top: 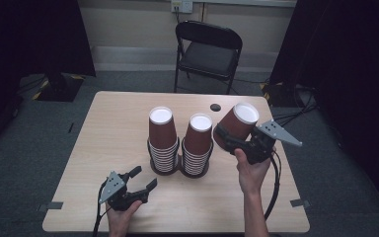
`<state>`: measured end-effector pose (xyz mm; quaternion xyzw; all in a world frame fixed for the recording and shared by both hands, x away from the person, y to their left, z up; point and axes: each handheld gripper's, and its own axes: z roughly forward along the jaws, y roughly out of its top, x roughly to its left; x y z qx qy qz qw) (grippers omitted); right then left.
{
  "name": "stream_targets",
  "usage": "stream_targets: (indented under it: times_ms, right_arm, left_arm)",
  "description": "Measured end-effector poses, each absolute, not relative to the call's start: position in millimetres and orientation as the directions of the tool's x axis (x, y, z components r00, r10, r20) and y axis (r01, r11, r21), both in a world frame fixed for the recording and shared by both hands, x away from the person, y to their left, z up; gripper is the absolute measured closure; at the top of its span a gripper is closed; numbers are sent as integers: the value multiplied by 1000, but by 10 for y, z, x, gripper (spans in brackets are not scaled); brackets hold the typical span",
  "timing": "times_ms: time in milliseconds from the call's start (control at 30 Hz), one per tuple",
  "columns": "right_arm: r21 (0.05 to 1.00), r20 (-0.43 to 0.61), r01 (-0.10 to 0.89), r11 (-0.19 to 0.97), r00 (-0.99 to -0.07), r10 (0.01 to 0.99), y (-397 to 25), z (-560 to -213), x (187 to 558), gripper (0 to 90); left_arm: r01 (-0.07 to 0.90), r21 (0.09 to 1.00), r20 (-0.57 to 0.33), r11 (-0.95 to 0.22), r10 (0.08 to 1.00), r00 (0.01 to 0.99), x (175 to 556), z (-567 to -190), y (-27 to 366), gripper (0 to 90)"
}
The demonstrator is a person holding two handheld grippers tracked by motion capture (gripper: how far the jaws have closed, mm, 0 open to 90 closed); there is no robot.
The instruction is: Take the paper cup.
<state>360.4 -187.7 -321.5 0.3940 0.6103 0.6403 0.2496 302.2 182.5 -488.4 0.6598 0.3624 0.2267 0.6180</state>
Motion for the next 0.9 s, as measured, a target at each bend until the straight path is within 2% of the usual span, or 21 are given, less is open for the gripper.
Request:
stream_targets:
  times_ms: [233, 300, 400, 700, 900]
  right_arm:
    - [972, 228, 185, -148, -555, 800, -1943, -3425, 3541, 148]
    - [968, 238, 199, -152, -552, 799, -1957, -3530, 3487, 148]
    - [967, 242, 208, -150, -551, 798, -1947, -3615, 3432, 148]
    - [959, 262, 249, -139, -580, 771, -1853, -3813, 3318, 148]
    - [948, 298, 277, -160, -584, 755, -1796, -3988, 3254, 148]
  left_arm:
    - [184, 983, -146, 29, 731, 666, 3036, -4866, 1776, 196]
    - [181, 983, -145, 30, 729, 669, 3025, -4858, 1752, 254]
    - [185, 982, -149, 31, 727, 671, 3022, -4854, 1742, 280]
    - [183, 983, -153, 34, 708, 690, 3004, -4859, 1667, 269]
    - [181, 983, -156, 28, 651, 743, 3028, -4877, 1626, 343]
